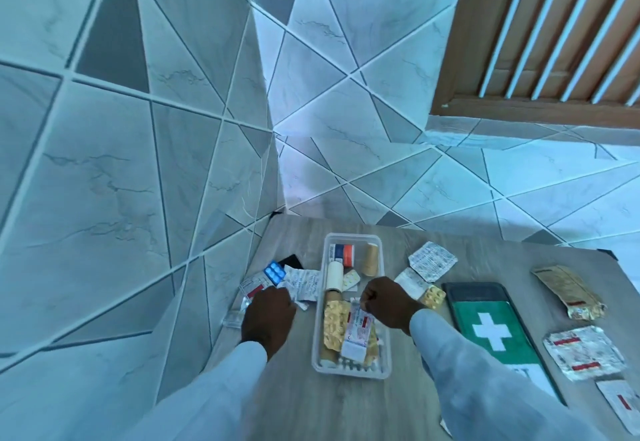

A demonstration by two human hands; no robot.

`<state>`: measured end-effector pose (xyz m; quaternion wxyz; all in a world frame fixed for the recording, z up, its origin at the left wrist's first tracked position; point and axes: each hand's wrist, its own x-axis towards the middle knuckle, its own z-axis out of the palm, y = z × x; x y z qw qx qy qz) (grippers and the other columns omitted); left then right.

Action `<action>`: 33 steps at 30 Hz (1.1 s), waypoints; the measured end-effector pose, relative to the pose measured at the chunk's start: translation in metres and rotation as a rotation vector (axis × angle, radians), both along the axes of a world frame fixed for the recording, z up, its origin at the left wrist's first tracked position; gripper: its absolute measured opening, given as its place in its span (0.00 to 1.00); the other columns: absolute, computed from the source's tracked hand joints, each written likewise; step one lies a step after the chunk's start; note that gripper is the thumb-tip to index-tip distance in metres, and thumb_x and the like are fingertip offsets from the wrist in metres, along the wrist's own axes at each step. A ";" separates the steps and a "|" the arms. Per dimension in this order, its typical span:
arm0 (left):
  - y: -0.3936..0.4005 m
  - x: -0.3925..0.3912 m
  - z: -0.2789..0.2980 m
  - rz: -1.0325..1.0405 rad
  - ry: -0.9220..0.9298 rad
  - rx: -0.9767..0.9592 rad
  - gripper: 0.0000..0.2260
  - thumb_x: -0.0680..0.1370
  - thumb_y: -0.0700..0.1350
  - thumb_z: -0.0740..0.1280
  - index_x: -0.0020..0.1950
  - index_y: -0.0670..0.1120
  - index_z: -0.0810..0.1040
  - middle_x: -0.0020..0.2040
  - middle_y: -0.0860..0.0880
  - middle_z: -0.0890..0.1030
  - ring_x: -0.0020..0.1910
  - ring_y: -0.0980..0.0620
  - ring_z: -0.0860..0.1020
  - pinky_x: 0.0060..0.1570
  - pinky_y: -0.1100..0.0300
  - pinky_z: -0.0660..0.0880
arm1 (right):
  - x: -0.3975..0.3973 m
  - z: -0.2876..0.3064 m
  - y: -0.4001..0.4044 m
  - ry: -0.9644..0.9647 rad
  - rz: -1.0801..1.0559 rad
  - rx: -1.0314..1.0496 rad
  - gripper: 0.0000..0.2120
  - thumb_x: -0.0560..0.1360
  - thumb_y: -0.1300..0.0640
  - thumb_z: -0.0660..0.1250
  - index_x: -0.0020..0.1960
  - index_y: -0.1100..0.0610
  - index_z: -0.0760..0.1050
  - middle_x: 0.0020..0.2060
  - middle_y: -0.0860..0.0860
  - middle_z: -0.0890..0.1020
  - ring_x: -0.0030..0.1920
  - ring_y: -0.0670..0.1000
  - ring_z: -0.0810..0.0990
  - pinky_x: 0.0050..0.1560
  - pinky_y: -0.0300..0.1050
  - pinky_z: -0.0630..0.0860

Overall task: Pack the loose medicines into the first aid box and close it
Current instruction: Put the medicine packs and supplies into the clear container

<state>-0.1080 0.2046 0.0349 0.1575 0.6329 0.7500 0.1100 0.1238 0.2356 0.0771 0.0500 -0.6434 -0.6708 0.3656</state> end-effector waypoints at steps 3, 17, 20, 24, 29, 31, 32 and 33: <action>0.014 -0.056 -0.013 0.155 -0.046 -0.033 0.17 0.76 0.50 0.67 0.63 0.45 0.76 0.62 0.42 0.77 0.61 0.42 0.76 0.61 0.51 0.75 | -0.020 -0.009 0.009 -0.151 -0.033 0.057 0.13 0.75 0.57 0.65 0.59 0.59 0.75 0.60 0.58 0.77 0.62 0.58 0.75 0.61 0.46 0.71; 0.015 -0.080 -0.078 0.153 -0.175 -0.178 0.28 0.76 0.47 0.67 0.74 0.54 0.62 0.75 0.48 0.65 0.72 0.45 0.66 0.70 0.50 0.67 | -0.166 -0.036 0.063 -0.130 0.179 0.111 0.41 0.66 0.52 0.77 0.73 0.48 0.59 0.69 0.55 0.68 0.69 0.59 0.67 0.71 0.56 0.65; 0.015 -0.082 -0.082 0.197 -0.362 -0.138 0.28 0.76 0.44 0.68 0.74 0.54 0.63 0.74 0.51 0.67 0.71 0.49 0.67 0.71 0.54 0.66 | -0.183 -0.047 0.078 -0.291 0.277 0.130 0.49 0.65 0.48 0.77 0.76 0.46 0.51 0.75 0.53 0.59 0.75 0.60 0.57 0.72 0.63 0.58; 0.021 -0.086 -0.083 0.246 -0.559 -0.040 0.28 0.72 0.42 0.73 0.69 0.56 0.68 0.69 0.53 0.73 0.64 0.58 0.74 0.61 0.65 0.75 | -0.189 -0.063 0.100 -0.357 0.274 0.005 0.54 0.62 0.42 0.78 0.76 0.44 0.46 0.76 0.55 0.54 0.76 0.63 0.53 0.72 0.66 0.56; 0.030 -0.083 -0.082 0.312 -0.539 0.025 0.24 0.71 0.36 0.71 0.65 0.50 0.72 0.68 0.49 0.73 0.68 0.49 0.72 0.66 0.50 0.73 | -0.187 -0.068 0.102 -0.454 0.320 -0.030 0.55 0.62 0.41 0.78 0.77 0.43 0.45 0.74 0.55 0.60 0.73 0.62 0.61 0.69 0.64 0.61; 0.033 -0.079 -0.079 0.332 -0.523 0.022 0.27 0.71 0.34 0.70 0.69 0.49 0.70 0.71 0.48 0.69 0.71 0.48 0.68 0.71 0.51 0.68 | -0.188 -0.068 0.100 -0.466 0.311 -0.009 0.54 0.62 0.41 0.77 0.76 0.42 0.46 0.73 0.56 0.63 0.71 0.62 0.63 0.69 0.63 0.62; 0.034 -0.078 -0.078 0.342 -0.507 0.003 0.28 0.72 0.33 0.68 0.71 0.48 0.68 0.74 0.48 0.66 0.73 0.48 0.64 0.73 0.53 0.64 | -0.188 -0.070 0.099 -0.450 0.287 -0.033 0.55 0.62 0.42 0.78 0.76 0.42 0.45 0.72 0.56 0.64 0.71 0.62 0.64 0.68 0.63 0.64; 0.035 -0.075 -0.077 0.349 -0.505 -0.019 0.29 0.73 0.33 0.67 0.73 0.47 0.66 0.76 0.47 0.62 0.75 0.49 0.61 0.74 0.56 0.61 | -0.187 -0.072 0.099 -0.429 0.257 -0.062 0.55 0.61 0.42 0.78 0.76 0.42 0.45 0.71 0.57 0.64 0.70 0.63 0.66 0.67 0.63 0.65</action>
